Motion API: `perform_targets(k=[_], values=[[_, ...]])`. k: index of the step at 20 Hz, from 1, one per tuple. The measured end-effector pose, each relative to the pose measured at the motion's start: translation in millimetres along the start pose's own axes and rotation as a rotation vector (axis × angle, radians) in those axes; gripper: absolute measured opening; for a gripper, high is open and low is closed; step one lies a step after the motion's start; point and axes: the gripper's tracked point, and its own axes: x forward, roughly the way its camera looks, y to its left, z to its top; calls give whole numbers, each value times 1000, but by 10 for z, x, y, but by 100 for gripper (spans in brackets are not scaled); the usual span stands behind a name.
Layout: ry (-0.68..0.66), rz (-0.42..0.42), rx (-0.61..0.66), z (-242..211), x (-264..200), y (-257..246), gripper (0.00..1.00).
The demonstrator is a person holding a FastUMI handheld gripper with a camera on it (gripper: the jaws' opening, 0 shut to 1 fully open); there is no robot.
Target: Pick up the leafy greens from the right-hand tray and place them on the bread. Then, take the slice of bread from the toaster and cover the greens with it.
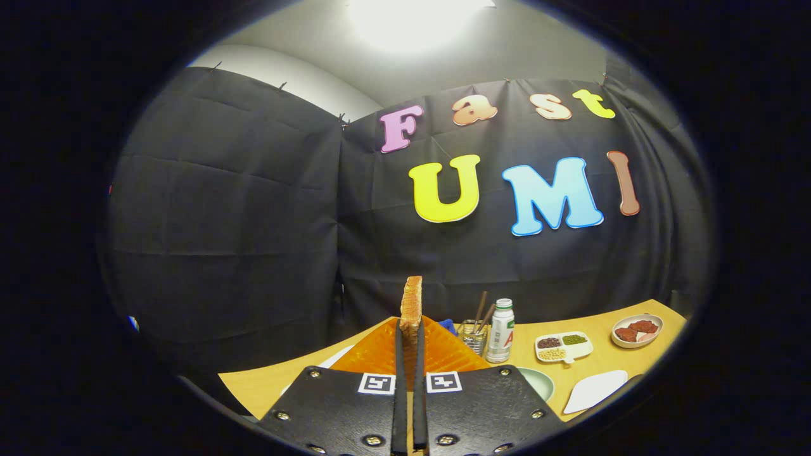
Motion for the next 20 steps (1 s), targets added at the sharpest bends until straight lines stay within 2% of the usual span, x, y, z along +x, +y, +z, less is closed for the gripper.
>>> perform_targets(k=[8,16,20], values=[[53,-89,-17,-251,-30,-566,4],[107,-86,-42,-553,23,-798,4],[160,-73,-9,-756,102,-888,4]])
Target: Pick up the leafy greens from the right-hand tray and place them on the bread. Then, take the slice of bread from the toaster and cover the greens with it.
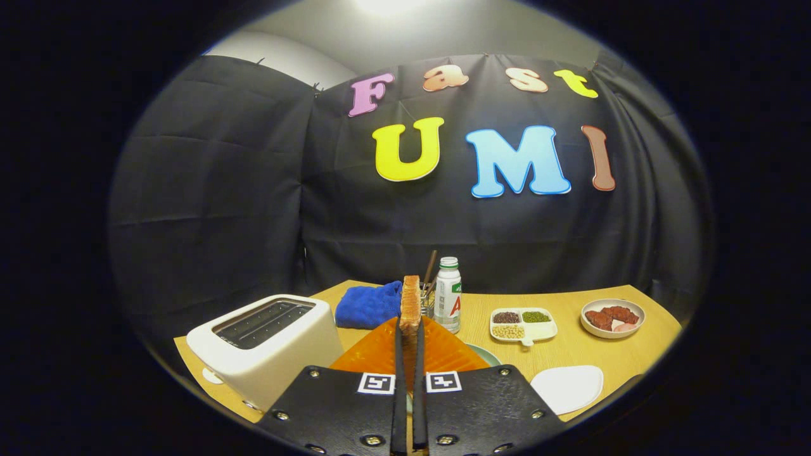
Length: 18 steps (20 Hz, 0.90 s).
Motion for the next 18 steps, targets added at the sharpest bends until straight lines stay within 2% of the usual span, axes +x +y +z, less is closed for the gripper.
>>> perform_targets(k=[4,14,18], values=[[28,-9,-6,-135,96,-72,4],[89,60,18,-445,239,165,4],[102,56,19,-516,309,126,4]])
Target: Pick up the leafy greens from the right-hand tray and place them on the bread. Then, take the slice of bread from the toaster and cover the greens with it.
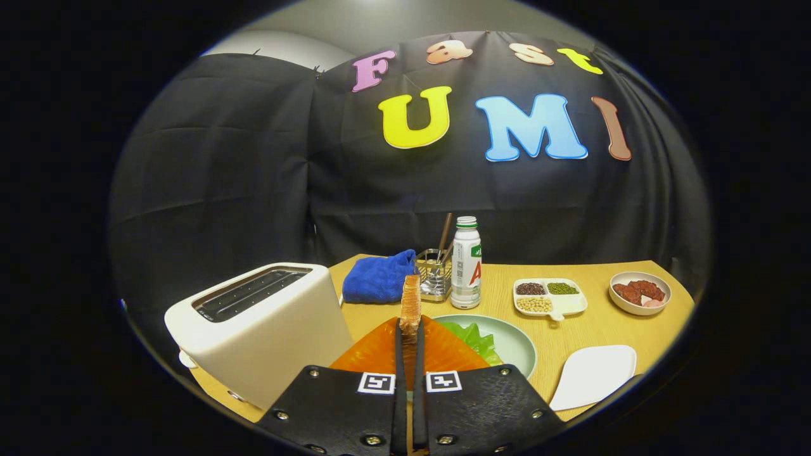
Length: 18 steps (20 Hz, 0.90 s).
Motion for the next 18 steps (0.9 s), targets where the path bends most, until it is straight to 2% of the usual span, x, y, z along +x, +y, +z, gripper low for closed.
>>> perform_targets(k=[4,18], values=[[27,-4,64,-94,57,-108,4],[85,-133,-4,-299,119,-570,4]])
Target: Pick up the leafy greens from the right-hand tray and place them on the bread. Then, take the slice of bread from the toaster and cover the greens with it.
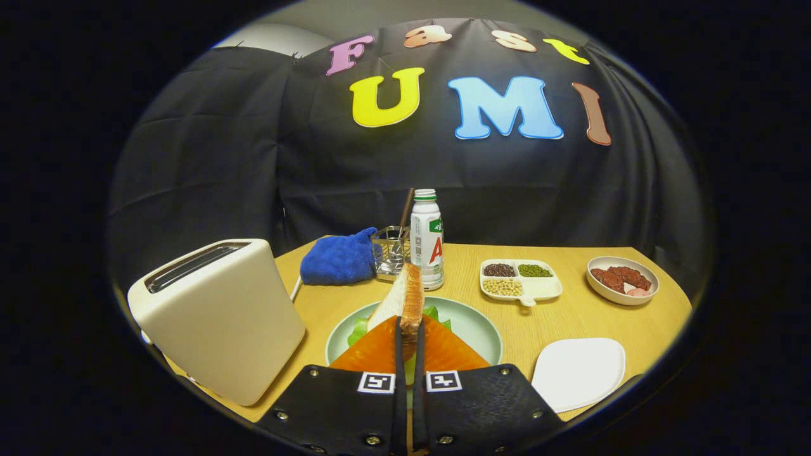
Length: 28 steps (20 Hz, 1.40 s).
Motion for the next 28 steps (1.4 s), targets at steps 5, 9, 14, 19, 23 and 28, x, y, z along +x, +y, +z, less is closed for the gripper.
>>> perform_targets(k=[5,9,14,19,23,28], values=[[45,-60,-30,-148,43,-171,4],[86,-83,-10,-268,102,-264,4],[120,-93,14,-360,127,-312,6],[148,13,232,-400,137,-222,6],[129,-9,189,-344,131,-255,15],[135,-76,101,-387,104,-414,42]])
